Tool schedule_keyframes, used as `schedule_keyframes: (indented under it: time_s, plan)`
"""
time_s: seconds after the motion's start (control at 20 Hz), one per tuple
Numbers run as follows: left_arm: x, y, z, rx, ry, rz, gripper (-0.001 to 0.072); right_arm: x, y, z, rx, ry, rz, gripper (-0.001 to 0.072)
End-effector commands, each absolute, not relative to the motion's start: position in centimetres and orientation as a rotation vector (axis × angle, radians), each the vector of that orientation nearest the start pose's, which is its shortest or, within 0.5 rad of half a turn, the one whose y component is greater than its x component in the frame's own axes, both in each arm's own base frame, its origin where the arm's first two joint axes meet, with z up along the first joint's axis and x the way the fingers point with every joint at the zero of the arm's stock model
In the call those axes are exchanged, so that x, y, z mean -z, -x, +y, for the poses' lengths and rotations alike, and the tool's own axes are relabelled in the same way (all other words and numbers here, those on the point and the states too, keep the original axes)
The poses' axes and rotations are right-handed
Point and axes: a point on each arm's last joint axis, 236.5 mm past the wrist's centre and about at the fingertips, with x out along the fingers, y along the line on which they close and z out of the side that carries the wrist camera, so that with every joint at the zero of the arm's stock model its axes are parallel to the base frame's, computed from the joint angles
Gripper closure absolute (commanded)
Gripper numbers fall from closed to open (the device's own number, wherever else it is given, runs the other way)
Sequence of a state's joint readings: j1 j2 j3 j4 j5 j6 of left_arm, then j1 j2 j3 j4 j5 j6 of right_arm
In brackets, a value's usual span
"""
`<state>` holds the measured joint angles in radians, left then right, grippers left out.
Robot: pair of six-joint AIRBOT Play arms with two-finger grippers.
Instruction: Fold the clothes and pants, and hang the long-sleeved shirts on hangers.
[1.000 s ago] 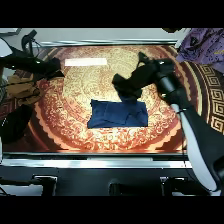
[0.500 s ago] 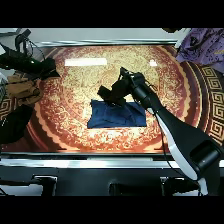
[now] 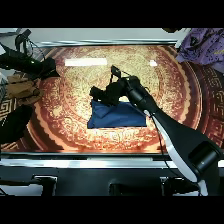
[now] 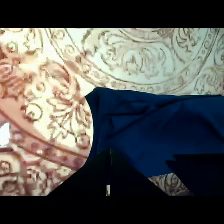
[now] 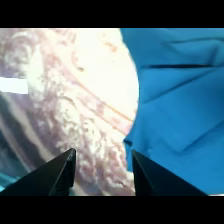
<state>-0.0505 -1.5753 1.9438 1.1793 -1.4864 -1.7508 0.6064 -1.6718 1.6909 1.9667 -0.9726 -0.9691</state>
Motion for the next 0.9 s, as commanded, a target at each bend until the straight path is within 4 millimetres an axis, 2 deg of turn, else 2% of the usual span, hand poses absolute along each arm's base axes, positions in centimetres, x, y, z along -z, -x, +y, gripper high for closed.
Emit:
schedule_keyframes:
  time_s: [0.0,0.05,0.1,0.25,0.4,0.45,0.5,0.55,0.65,0.75,0.85]
  plan:
    - [-15.8,-46.5,-11.3,0.275,0.378,1.147,0.0691,-10.2,-41.1,35.8,-0.501,-0.513,1.166,0.0305]
    - [-15.8,-46.5,-11.3,0.274,0.378,1.147,0.0691,-11.2,-41.5,33.9,-0.485,-0.51,1.159,0.0305]
    - [-15.8,-46.5,-11.3,0.274,0.378,1.148,0.0691,-11.9,-42.1,31.2,-0.458,-0.505,1.155,0.0305]
    - [-15.8,-46.4,-11.3,0.274,0.377,1.15,0.0691,-13.2,-44.6,20.5,-0.374,-0.438,1.126,0.0305]
    - [-15.8,-46.4,-11.3,0.274,0.378,1.15,0.0691,-11.6,-45.9,9.9,-0.313,-0.432,1.137,0.0306]
    - [-15.8,-46.4,-11.3,0.275,0.377,1.15,0.0691,-10.5,-45.9,6.9,-0.295,-0.479,1.147,0.0306]
    - [-15.8,-46.4,-11.3,0.274,0.377,1.15,0.0691,-9.1,-45.5,4.8,-0.291,-0.544,1.163,0.0306]
    - [-15.8,-46.4,-11.3,0.275,0.377,1.15,0.0691,-7.3,-44.9,3.2,-0.298,-0.635,1.19,0.0305]
    - [-15.8,-46.4,-11.3,0.287,0.358,1.146,0.069,-3.5,-43.3,2.5,-0.334,-0.783,1.254,0.0305]
    - [-15.8,-46.4,-11.3,0.297,0.342,1.143,0.0691,0.6,-41.6,3.3,-0.365,-0.824,1.342,0.0301]
    - [-15.8,-46.4,-11.3,0.297,0.342,1.143,0.069,3.9,-40.6,4.7,-0.392,-0.85,1.409,0.03]
